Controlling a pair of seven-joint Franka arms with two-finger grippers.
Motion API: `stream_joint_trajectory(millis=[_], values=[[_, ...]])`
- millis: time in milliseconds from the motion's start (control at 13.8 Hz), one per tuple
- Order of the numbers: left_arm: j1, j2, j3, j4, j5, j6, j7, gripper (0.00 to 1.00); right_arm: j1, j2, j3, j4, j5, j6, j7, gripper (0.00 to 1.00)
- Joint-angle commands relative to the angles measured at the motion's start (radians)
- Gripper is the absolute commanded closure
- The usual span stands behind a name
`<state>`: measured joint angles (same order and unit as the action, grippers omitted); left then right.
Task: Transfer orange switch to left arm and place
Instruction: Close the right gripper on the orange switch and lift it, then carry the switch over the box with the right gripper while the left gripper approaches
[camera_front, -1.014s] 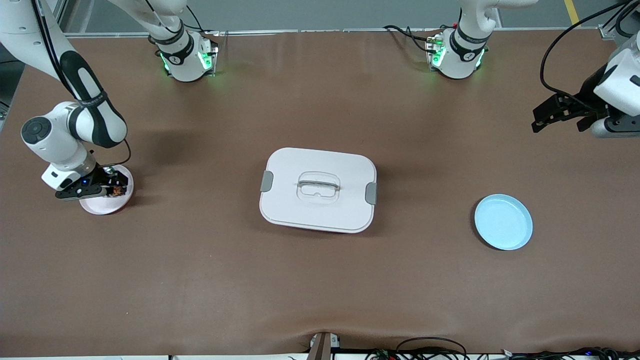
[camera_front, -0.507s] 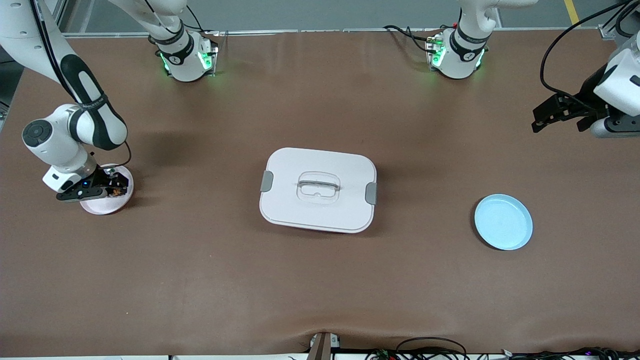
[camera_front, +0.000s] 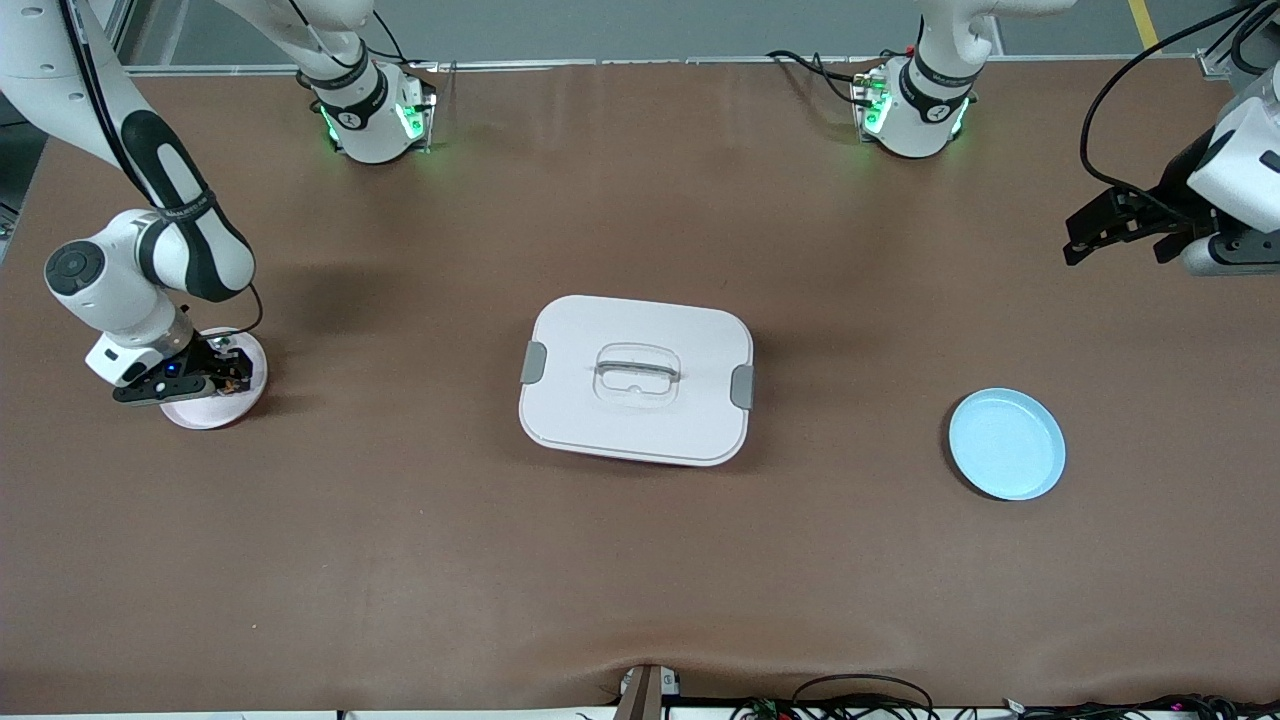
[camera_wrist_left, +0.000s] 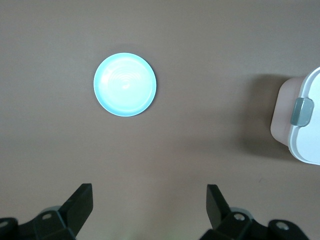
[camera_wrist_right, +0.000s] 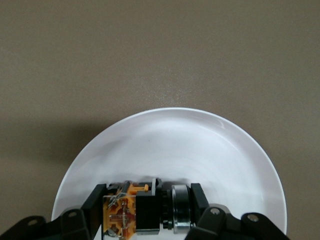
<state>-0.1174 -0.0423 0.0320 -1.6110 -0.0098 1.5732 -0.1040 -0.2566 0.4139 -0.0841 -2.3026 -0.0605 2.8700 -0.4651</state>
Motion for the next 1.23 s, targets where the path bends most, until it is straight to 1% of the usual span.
stream_joint_trajectory(millis=[0, 217, 290, 362, 579, 724, 869, 1014, 1158], values=[[-0.004, 0.013, 0.003, 0.026, 0.013, -0.021, 0.01, 0.0, -0.015, 0.014, 0.007, 0.012, -0.019, -0.006, 0.002, 1.0], [-0.002, 0.013, 0.003, 0.026, 0.013, -0.021, 0.01, 0.0, -0.015, -0.001, 0.009, 0.035, -0.018, -0.043, 0.003, 1.0], [-0.002, 0.013, 0.003, 0.026, 0.013, -0.021, 0.01, 0.0, -0.015, -0.006, 0.009, 0.06, -0.018, -0.087, 0.003, 1.0], [-0.002, 0.013, 0.003, 0.026, 0.013, -0.019, 0.01, 0.0, -0.013, -0.018, 0.01, 0.098, -0.018, -0.163, 0.003, 1.0], [-0.002, 0.013, 0.003, 0.026, 0.013, -0.019, 0.01, 0.0, -0.012, -0.049, 0.017, 0.247, 0.007, -0.465, 0.011, 1.0], [-0.002, 0.013, 0.003, 0.026, 0.013, -0.019, 0.01, 0.0, -0.004, -0.07, 0.018, 0.323, 0.092, -0.634, 0.01, 1.0], [-0.004, 0.013, 0.003, 0.026, 0.013, -0.019, 0.01, 0.0, 0.014, -0.093, 0.02, 0.377, 0.116, -0.75, 0.037, 1.0], [-0.008, 0.013, 0.003, 0.028, 0.011, -0.019, 0.012, 0.0, 0.043, -0.109, 0.026, 0.419, 0.146, -0.849, 0.126, 1.0], [-0.01, 0.01, -0.001, 0.045, 0.002, -0.019, 0.012, 0.0, 0.089, -0.13, 0.027, 0.442, 0.195, -0.925, 0.241, 1.0]])
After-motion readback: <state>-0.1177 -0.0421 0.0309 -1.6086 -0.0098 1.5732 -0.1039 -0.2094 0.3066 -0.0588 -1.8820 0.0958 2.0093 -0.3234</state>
